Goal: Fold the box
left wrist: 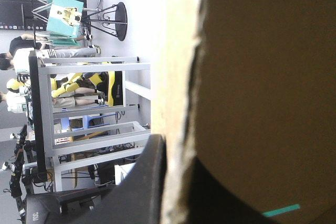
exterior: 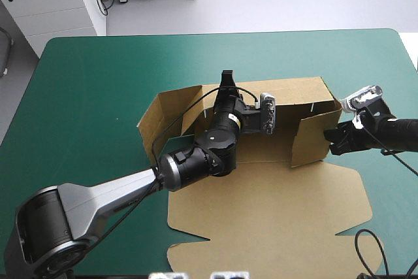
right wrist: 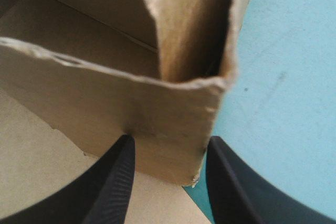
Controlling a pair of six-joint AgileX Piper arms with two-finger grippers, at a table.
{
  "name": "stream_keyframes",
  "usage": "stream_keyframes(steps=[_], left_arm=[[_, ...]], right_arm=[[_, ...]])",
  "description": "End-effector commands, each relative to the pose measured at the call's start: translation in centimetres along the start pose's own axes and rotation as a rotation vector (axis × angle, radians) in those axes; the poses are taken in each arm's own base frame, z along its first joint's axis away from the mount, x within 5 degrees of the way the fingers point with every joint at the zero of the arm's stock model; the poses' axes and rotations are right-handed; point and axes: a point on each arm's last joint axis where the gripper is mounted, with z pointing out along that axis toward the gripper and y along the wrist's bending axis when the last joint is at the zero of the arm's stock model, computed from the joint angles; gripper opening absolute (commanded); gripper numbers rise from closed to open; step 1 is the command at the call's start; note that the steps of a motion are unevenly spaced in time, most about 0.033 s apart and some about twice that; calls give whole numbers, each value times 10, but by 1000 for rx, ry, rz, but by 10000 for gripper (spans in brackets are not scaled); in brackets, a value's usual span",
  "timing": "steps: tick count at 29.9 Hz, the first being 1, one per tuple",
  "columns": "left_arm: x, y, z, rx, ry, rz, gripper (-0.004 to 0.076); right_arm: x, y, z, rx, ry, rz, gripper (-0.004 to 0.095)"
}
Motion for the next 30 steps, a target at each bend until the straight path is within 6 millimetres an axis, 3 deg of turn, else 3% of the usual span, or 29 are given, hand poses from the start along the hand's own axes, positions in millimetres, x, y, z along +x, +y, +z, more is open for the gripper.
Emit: stream_keyframes(steps=[1,16,19,25,30], left_arm=[[0,6,-11,27,-10,-96,-8],[-3,7,-11,26,-39,-96,-8],[-6,6,-13,26,-58,-92,-8],[-12,7,-16,-7,-84,-53,-8],[-12,7,-16,-3,-87,-61,-8]], right_arm=[[-11,3,-12,19,-70,-10,410],[-18,-12,8,3,-188,40,397],[-18,-15,12,-9,-199,57,309],[-18,-16,23,-23,-183,58,-14],[-27,-3,37,-25,-165,26,-1]])
